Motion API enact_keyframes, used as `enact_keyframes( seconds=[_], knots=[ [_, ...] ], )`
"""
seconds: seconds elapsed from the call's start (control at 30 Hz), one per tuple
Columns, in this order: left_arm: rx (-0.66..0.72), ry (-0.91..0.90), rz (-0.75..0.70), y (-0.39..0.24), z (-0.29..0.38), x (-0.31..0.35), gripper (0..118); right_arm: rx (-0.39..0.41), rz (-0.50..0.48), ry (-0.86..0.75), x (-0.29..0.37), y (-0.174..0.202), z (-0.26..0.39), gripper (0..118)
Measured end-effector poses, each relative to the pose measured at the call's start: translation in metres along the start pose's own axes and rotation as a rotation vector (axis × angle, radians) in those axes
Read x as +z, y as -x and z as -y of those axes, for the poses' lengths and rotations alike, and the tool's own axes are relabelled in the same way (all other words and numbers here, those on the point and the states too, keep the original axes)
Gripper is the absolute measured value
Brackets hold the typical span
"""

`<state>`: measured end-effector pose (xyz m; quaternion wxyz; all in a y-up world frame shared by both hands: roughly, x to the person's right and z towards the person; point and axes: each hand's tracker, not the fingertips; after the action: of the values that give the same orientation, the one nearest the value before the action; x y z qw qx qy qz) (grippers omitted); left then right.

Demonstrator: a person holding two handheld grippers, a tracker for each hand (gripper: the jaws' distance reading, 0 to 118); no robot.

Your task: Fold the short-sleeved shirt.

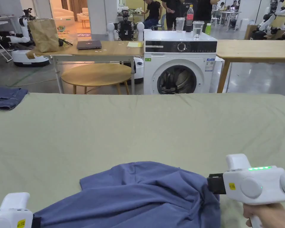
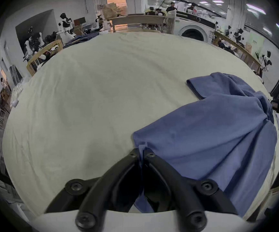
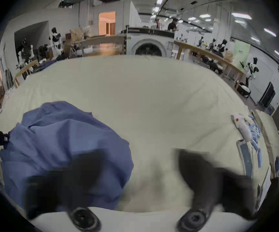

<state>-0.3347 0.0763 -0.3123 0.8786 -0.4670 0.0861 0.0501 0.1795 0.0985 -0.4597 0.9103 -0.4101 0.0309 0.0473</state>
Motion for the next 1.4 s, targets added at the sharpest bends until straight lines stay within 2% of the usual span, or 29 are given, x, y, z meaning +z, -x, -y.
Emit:
enact_keyframes(
  seconds=[0.03, 0.07, 0.17, 0.2, 0.23, 0.3, 0.33, 0.37, 0.4, 0.53, 0.7, 0.8, 1.1, 1.27, 1.4],
  knots=[
    [0.001, 0.001, 0.001, 0.0, 0.0, 0.0, 0, 0.0, 0.001, 0.008, -0.007, 0.0, -0.001, 115],
    [0.005, 0.003, 0.001, 0.0, -0.001, -0.002, 0, 0.011, 0.027, 0.007, -0.015, 0.004, -0.001, 118],
    [-0.002, 0.007, -0.001, -0.001, -0.001, -0.004, 0, 0.052, -0.02, 0.101, -0.033, 0.006, 0.001, 118],
    [-0.005, 0.008, -0.002, -0.001, -0.001, -0.004, 0, 0.057, -0.031, 0.13, -0.033, 0.01, 0.005, 114],
    [-0.007, 0.009, -0.004, 0.0, -0.002, -0.007, 0, 0.063, -0.03, 0.136, -0.035, 0.012, 0.006, 105],
    [0.001, 0.012, -0.005, 0.0, -0.001, -0.009, 0, 0.066, -0.06, 0.133, -0.035, 0.016, 0.01, 59],
    [0.002, 0.012, -0.005, 0.0, -0.001, -0.009, 0, 0.047, -0.089, 0.121, -0.03, 0.019, 0.01, 43],
    [0.003, 0.014, -0.004, 0.001, -0.002, -0.008, 0, 0.052, -0.083, 0.116, -0.026, 0.023, 0.009, 12],
    [0.009, 0.014, -0.001, 0.003, -0.003, -0.006, 0, 0.049, -0.089, 0.092, -0.021, 0.026, 0.008, 4],
    [0.024, -0.017, -0.02, 0.012, -0.009, 0.016, 0, 0.037, -0.066, 0.025, 0.013, 0.02, 0.002, 4],
    [0.058, -0.156, -0.018, 0.032, -0.036, 0.076, 0, -0.014, -0.085, -0.108, 0.075, -0.009, -0.021, 4],
    [0.048, -0.238, -0.026, 0.035, -0.057, 0.119, 0, -0.015, -0.101, -0.166, 0.118, -0.019, -0.036, 4],
    [0.005, -0.446, -0.052, 0.019, -0.114, 0.238, 0, -0.021, -0.03, -0.396, 0.238, -0.042, -0.078, 4],
    [0.006, -0.501, -0.063, 0.002, -0.15, 0.273, 0, -0.067, 0.011, -0.456, 0.276, -0.062, -0.104, 4],
    [0.007, -0.53, -0.068, -0.014, -0.181, 0.281, 0, -0.066, 0.034, -0.469, 0.288, -0.07, -0.133, 4]
  ],
)
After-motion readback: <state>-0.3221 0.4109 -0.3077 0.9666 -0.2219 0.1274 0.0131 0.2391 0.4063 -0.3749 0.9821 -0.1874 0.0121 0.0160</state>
